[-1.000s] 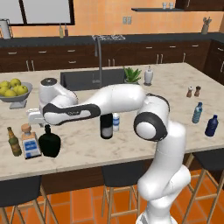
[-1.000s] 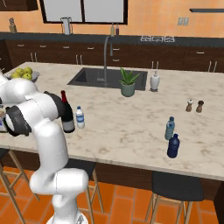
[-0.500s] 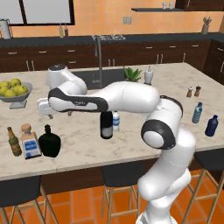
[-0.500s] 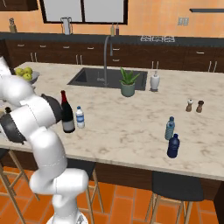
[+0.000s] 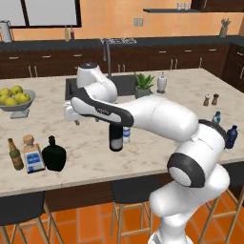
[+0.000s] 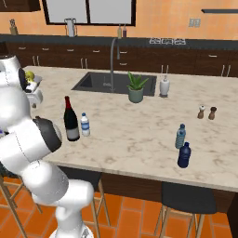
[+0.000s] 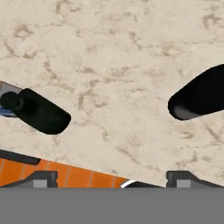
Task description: Move the plastic bottles in the middle to the plastics group, and the glass bottles in the middle to the glass group.
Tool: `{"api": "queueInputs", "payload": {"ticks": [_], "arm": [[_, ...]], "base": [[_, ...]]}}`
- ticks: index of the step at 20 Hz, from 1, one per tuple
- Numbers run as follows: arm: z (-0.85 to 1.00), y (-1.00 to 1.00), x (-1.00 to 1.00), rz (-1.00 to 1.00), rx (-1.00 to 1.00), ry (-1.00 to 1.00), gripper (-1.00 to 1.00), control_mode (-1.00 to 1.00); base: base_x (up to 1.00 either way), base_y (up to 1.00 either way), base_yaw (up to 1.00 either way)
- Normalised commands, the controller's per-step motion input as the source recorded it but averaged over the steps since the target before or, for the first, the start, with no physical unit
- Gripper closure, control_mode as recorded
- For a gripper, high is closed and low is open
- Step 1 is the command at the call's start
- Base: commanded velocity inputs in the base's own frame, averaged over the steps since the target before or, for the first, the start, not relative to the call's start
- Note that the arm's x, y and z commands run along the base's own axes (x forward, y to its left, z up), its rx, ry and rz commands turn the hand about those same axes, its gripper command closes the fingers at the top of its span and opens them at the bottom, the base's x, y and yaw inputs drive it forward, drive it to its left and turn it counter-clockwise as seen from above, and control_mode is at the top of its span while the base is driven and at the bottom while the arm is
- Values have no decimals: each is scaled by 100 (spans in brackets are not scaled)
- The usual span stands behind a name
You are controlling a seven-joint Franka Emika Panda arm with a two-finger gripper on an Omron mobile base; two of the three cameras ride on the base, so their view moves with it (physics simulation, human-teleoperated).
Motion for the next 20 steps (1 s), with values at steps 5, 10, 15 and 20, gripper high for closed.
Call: {"api": "queueInputs", "payload": {"ticks": [5,10,15,20], "arm": [[14,-95,-21,23,0,-9,-100,-100],[22,-88,-14,15,0,0,-100,-100],[7,-66,-6,-7,0,0,-100,-100],[0,-26,38,-9,0,0,-100,-100]], "base": [[0,0,0],[0,0,0],[0,0,0],[0,0,0]]}}
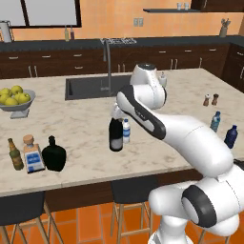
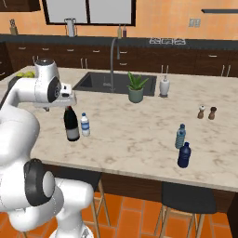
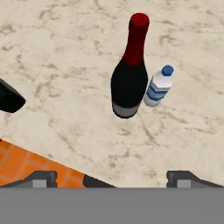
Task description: Move the plastic bottles in the middle to the plastics group, and the glass bottles in the middle to the glass group.
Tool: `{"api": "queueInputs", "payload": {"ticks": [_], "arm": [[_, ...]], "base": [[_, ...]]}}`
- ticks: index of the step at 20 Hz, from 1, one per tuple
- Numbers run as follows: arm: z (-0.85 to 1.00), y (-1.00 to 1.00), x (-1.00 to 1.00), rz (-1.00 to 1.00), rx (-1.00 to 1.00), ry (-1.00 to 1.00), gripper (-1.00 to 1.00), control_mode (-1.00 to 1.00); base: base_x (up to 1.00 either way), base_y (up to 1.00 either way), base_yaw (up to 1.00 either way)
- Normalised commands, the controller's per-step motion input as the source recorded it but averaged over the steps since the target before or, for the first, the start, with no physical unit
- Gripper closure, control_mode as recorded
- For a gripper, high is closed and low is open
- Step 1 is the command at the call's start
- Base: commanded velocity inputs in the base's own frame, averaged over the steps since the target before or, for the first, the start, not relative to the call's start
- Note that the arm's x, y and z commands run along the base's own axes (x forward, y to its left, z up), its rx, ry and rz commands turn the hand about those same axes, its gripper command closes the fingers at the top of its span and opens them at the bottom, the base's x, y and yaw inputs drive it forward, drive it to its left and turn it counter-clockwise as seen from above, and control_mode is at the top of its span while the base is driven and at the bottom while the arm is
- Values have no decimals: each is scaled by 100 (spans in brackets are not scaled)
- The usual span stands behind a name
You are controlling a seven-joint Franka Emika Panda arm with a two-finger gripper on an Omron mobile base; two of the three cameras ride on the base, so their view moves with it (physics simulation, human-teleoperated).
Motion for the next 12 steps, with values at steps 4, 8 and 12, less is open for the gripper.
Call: {"api": "queueInputs", "payload": {"ticks": [4,8,12], "arm": [[0,-16,68,-8,0,7,-100,-100],[0,16,70,-9,0,1,-100,-100],[-4,36,48,-5,-1,0,-100,-100]], "base": [[0,0,0],[0,0,0],[0,0,0]]}}
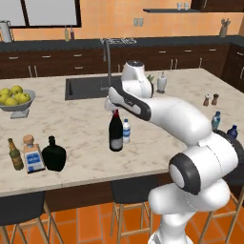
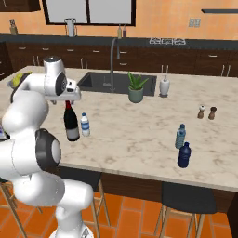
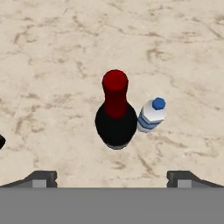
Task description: Move the plastic bottles in the middle to the plastics group, and the glass bottles in the middle to the glass group.
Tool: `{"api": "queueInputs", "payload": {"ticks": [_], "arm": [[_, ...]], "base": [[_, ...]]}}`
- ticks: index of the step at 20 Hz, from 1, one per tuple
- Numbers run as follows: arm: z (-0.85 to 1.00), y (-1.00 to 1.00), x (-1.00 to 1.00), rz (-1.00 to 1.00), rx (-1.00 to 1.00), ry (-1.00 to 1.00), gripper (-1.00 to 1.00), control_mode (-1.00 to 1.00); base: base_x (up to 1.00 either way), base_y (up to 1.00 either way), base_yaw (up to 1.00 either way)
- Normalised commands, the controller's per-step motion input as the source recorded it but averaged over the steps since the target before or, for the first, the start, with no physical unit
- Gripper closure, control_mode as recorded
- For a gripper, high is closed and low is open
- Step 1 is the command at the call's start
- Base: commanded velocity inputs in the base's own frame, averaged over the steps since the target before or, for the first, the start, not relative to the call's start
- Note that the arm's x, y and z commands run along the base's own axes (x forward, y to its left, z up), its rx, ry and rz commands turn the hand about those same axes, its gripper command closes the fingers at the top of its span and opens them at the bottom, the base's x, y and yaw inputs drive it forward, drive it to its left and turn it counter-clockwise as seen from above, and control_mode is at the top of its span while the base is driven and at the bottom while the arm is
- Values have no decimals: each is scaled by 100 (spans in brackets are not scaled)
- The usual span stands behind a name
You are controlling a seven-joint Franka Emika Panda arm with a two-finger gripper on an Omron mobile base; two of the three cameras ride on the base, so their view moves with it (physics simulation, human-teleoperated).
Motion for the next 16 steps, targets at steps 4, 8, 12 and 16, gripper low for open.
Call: {"api": "queueInputs", "payload": {"ticks": [4,8,12,16], "arm": [[-26,20,36,0,-4,0,-100,-100],[-32,-9,30,0,-2,0,-100,-100],[-19,-9,26,0,0,0,-100,-100],[-8,2,36,0,0,0,-100,-100]], "base": [[0,0,0],[0,0,0],[0,0,0],[0,0,0]]}}
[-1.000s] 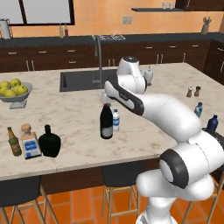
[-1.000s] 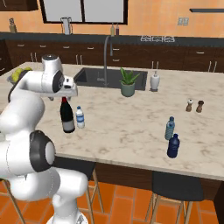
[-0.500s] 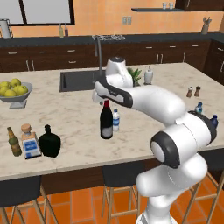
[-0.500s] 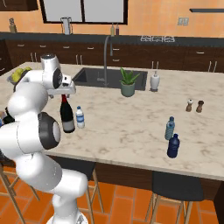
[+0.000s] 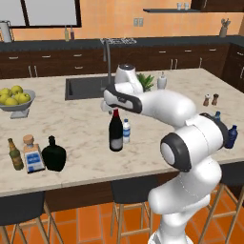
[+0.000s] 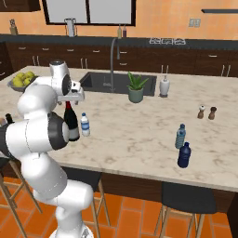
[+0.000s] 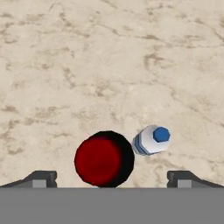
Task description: Move the plastic bottles in the middle to the plastics group, and the glass bottles in the middle to the glass group.
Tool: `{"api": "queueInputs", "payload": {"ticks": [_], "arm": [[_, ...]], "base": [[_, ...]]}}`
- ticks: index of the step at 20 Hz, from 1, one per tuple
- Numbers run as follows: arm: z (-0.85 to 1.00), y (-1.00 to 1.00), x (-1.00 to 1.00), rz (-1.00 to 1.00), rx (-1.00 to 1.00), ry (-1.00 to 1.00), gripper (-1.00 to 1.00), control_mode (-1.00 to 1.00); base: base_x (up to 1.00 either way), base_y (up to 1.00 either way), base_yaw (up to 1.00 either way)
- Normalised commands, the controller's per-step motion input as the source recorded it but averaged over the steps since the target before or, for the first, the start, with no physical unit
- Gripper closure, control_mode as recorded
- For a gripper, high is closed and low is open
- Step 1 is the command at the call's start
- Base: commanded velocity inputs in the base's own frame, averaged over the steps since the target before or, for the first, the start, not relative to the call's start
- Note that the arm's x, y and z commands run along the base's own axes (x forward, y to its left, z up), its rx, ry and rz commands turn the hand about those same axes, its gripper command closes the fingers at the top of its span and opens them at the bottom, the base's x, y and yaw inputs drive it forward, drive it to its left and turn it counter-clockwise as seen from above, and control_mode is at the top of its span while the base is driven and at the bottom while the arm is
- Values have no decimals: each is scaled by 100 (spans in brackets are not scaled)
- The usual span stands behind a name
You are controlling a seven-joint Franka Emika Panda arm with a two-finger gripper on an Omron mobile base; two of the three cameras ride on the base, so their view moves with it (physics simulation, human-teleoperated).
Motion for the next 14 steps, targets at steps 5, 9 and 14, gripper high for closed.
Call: {"api": "queueInputs", "payload": {"ticks": [5,9,14], "arm": [[-3,8,26,0,0,0,-100,-100],[-4,12,6,0,0,0,-100,-100],[-10,8,0,-1,0,-2,-100,-100]], "base": [[0,0,0],[0,0,0],[0,0,0]]}}
